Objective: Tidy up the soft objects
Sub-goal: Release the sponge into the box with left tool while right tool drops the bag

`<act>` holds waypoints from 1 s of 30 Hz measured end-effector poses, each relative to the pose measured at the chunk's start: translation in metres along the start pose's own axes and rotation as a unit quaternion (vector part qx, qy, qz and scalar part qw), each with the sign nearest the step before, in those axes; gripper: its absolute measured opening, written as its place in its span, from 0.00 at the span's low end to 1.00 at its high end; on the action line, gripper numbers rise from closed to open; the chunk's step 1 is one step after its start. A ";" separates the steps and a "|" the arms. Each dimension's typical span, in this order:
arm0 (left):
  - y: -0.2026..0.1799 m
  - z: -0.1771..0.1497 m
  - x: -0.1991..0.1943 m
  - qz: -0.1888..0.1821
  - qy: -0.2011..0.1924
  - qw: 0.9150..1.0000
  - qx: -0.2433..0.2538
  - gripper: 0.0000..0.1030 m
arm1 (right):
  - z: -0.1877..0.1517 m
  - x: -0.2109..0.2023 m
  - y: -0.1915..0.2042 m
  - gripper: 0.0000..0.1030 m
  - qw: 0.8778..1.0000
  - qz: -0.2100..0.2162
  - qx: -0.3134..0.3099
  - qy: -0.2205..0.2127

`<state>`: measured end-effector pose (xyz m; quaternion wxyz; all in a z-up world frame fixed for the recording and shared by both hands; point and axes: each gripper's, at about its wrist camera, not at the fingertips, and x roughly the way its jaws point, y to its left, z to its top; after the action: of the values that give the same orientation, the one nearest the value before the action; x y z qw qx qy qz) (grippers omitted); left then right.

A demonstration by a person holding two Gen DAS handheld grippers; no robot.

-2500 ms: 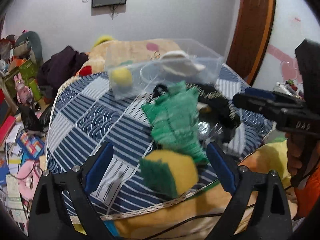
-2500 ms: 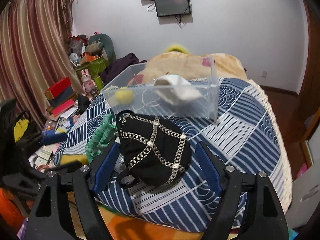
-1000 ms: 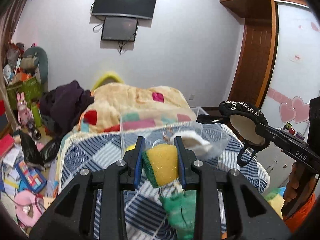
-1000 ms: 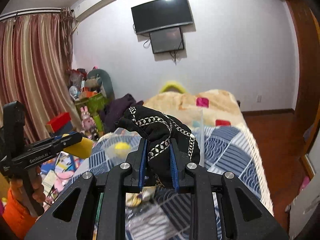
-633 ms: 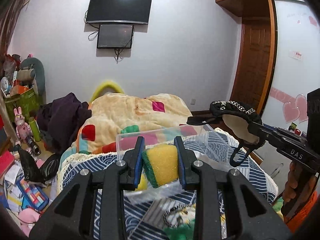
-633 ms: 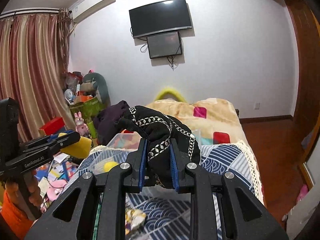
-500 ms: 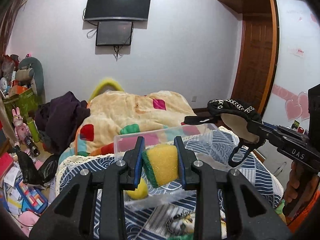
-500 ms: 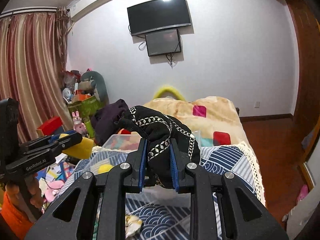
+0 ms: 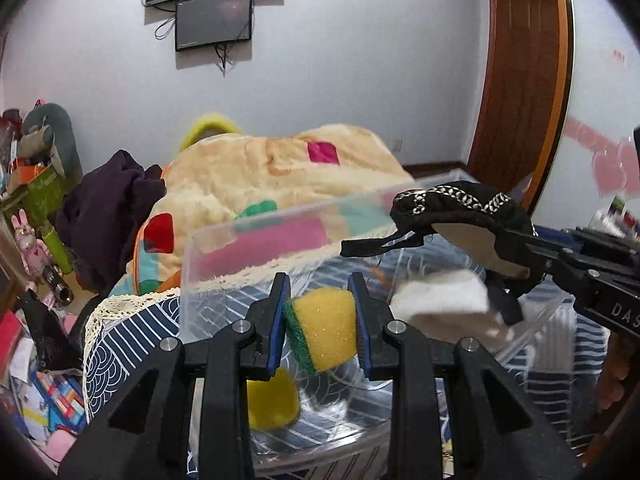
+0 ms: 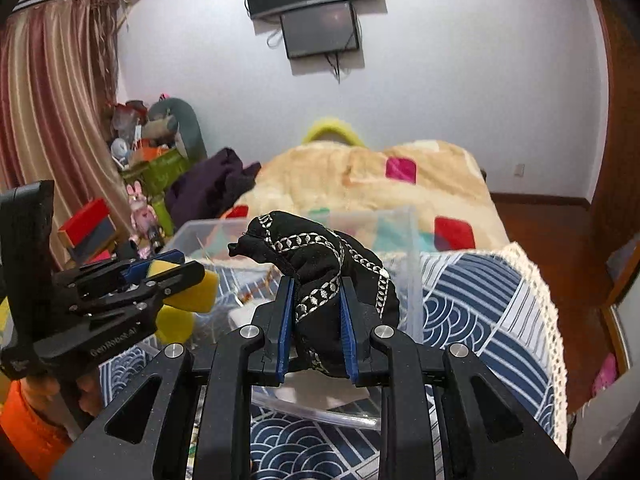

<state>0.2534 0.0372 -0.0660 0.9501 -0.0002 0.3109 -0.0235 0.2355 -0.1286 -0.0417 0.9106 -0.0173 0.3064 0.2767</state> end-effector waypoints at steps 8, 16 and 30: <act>-0.001 -0.004 -0.002 -0.009 0.010 1.000 -0.004 0.34 | -0.006 -0.001 0.000 0.28 1.000 0.001 -0.006 0.018; 0.001 -0.001 -0.036 -0.015 -0.016 1.000 -0.010 0.44 | -0.001 -0.029 0.000 0.37 1.000 0.002 -0.007 -0.004; -0.018 -0.022 -0.118 -0.029 -0.064 0.998 -0.001 0.81 | -0.011 -0.089 0.028 0.53 0.997 0.000 -0.052 -0.058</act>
<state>0.1448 0.0247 -0.0137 0.9670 -0.0121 0.2495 -0.0509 0.1567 -0.1509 0.0035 0.9245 -0.0489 0.2384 0.2933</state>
